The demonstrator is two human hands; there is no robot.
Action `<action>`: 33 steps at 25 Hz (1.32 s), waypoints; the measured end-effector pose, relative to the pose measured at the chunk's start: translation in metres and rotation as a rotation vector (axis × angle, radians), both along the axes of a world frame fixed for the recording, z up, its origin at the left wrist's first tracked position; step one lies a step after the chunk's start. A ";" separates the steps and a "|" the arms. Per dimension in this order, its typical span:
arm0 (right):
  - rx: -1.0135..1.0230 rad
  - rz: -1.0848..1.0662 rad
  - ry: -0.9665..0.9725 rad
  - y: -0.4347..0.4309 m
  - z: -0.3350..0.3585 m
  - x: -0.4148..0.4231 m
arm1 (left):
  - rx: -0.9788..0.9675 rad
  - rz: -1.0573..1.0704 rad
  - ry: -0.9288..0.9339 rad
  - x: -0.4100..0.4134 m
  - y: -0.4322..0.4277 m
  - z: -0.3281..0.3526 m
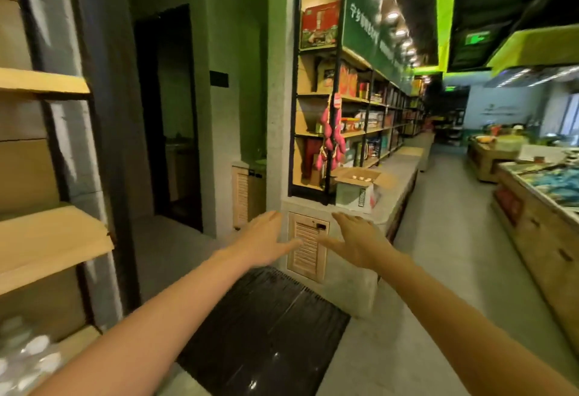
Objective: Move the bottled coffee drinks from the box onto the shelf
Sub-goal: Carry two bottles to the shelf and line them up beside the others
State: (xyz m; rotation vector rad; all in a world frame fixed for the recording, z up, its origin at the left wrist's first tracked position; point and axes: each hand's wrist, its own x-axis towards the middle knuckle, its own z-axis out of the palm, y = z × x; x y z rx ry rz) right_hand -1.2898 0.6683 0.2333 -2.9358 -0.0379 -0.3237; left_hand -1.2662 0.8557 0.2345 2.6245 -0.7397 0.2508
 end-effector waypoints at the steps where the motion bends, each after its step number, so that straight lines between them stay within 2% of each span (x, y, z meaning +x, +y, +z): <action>1: -0.002 -0.030 0.009 -0.035 0.000 -0.001 | 0.001 -0.031 0.009 0.010 -0.033 -0.001; 8: -0.076 -0.259 0.023 -0.279 0.015 0.010 | 0.108 -0.048 -0.033 0.081 -0.253 0.000; 17: -0.128 -0.391 0.078 -0.491 0.000 0.074 | 0.195 -0.142 -0.055 0.180 -0.468 -0.014; 21: -0.139 -0.415 0.106 -0.569 -0.017 0.141 | 0.254 -0.192 -0.076 0.265 -0.543 -0.031; 28: -0.139 -0.448 0.119 -0.694 -0.019 0.309 | 0.282 -0.258 -0.108 0.446 -0.683 -0.028; 33: -0.092 -0.438 0.117 -0.776 -0.032 0.419 | 0.284 -0.302 -0.096 0.537 -0.777 -0.041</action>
